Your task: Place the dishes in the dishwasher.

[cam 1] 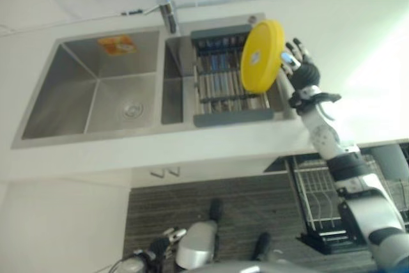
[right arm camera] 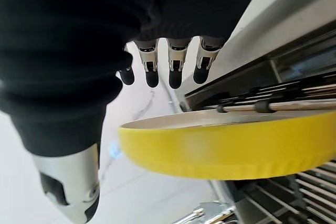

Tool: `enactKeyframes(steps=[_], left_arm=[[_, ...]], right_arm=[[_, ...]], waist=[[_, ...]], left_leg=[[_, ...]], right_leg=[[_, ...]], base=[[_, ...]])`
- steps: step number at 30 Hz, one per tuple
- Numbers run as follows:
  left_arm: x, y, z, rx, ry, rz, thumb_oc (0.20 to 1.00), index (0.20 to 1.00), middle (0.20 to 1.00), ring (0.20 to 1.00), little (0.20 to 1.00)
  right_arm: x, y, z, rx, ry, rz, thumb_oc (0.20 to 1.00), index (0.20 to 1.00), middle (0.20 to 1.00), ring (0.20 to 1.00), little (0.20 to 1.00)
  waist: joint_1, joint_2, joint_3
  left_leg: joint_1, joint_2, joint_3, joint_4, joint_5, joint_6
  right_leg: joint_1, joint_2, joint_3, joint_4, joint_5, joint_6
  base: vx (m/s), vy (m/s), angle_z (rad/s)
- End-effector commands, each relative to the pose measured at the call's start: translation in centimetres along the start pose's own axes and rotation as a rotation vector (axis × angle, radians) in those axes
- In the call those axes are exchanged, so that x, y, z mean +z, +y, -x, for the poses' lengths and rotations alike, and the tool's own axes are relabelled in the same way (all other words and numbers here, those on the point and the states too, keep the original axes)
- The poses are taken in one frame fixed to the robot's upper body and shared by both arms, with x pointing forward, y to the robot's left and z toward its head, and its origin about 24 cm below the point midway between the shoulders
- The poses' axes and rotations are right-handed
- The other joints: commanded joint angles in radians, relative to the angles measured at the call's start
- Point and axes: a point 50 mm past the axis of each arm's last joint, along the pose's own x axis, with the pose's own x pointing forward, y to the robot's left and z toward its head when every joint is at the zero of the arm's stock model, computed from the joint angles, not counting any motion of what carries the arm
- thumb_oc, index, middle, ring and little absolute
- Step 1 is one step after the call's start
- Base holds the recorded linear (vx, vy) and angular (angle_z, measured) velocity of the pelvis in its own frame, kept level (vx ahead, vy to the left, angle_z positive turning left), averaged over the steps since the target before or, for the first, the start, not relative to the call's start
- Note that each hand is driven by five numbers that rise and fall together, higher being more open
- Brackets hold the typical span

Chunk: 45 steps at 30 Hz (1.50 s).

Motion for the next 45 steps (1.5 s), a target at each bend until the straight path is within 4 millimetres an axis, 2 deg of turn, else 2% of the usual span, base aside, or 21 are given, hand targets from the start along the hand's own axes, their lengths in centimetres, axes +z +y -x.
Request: enactKeyframes(steps=[1, 6, 12, 20, 25, 39, 40, 43, 45], left_arm=[[-1.8, -0.5, 0.4, -0.044, 0.089, -0.042, 1.0, 1.0, 1.0, 1.0, 1.0], [-1.4, -0.3, 0.3, -0.042, 0.073, -0.043, 1.0, 1.0, 1.0, 1.0, 1.0], [-1.2, -0.4, 0.2, -0.038, 0.073, -0.032, 1.0, 1.0, 1.0, 1.0, 1.0], [-0.7, -0.2, 0.1, -0.038, 0.065, -0.021, 1.0, 1.0, 1.0, 1.0, 1.0], [-1.0, 0.0, 0.2, -0.024, 0.08, 0.024, 1.0, 1.0, 1.0, 1.0, 1.0], [-0.7, 0.1, 0.2, -0.024, 0.091, -0.008, 1.0, 1.0, 1.0, 1.0, 1.0], [-0.7, 0.2, 0.2, -0.024, 0.092, -0.01, 1.0, 1.0, 1.0, 1.0, 1.0], [-0.7, 0.2, 0.2, -0.024, 0.094, -0.006, 1.0, 1.0, 1.0, 1.0, 1.0], [-0.6, 0.2, 0.2, -0.025, 0.094, -0.008, 1.0, 1.0, 1.0, 1.0, 1.0]], right_arm=[[3.5, 1.6, -1.2, 0.061, -0.129, 0.04, 1.0, 1.0, 1.0, 1.0, 1.0], [4.0, 1.5, -1.4, 0.066, -0.135, 0.048, 1.0, 1.0, 1.0, 1.0, 1.0], [3.3, 2.8, -1.8, 0.102, -0.105, 0.042, 1.0, 1.0, 1.0, 1.0, 1.0], [3.9, 1.9, -2.5, 0.061, -0.08, 0.039, 1.0, 1.0, 1.0, 1.0, 1.0], [3.7, 1.5, -2.6, 0.048, -0.059, 0.037, 1.0, 1.0, 1.0, 1.0, 1.0], [2.8, 0.6, -2.8, 0.01, 0.007, 0.094, 1.0, 1.0, 1.0, 1.0, 1.0], [2.8, 0.5, -2.8, 0.009, 0.009, 0.107, 0.52, 0.52, 0.52, 0.52, 0.52], [2.9, 0.5, -2.9, 0.003, -0.004, 0.16, 0.2, 0.2, 0.2, 0.2, 0.2], [3.0, 0.5, -2.9, 0.0, -0.013, 0.184, 0.2, 0.2, 0.2, 0.2, 0.2]], waist=[[0.033, 0.016, -0.054], [0.037, 0.017, -0.042], [0.039, 0.018, -0.038], [0.056, 0.012, -0.031], [0.062, 0.006, -0.035], [0.073, -0.004, -0.043], [0.074, -0.005, -0.044], [0.074, -0.006, -0.046], [0.075, -0.006, -0.046]], left_leg=[[-0.024, 0.064, 0.063, 0.032, -0.061, -0.028], [-0.039, 0.065, 0.064, 0.039, -0.059, -0.028], [-0.046, 0.07, 0.07, 0.045, -0.056, -0.03], [-0.053, 0.065, 0.065, 0.054, -0.06, -0.03], [-0.051, 0.064, 0.069, 0.056, -0.062, -0.029], [-0.055, 0.065, 0.079, 0.058, -0.063, -0.029], [-0.054, 0.065, 0.081, 0.056, -0.062, -0.029], [-0.053, 0.067, 0.084, 0.056, -0.062, -0.029], [-0.052, 0.067, 0.085, 0.056, -0.061, -0.029]], right_leg=[[-0.049, -0.079, -0.045, 0.189, -0.097, 0.013], [-0.061, -0.081, -0.043, 0.198, -0.098, 0.014], [-0.062, -0.084, -0.043, 0.198, -0.098, 0.015], [-0.053, -0.089, -0.051, 0.202, -0.104, 0.017], [-0.044, -0.092, -0.056, 0.2, -0.104, 0.02], [-0.031, -0.095, -0.066, 0.186, -0.096, 0.028], [-0.03, -0.096, -0.068, 0.184, -0.094, 0.028], [-0.029, -0.097, -0.07, 0.183, -0.092, 0.03], [-0.028, -0.098, -0.071, 0.182, -0.091, 0.032]], base=[[0.0, 0.0, 0.0], [-0.03, 0.0, 0.0], [0.0, 0.0, 0.0], [-0.02, 0.0, 0.04], [0.0, 0.0, 0.0], [0.0, 0.001, 0.0], [0.0, 0.0, 0.0], [0.0, 0.0, 0.0], [0.0, 0.0, 0.0]])
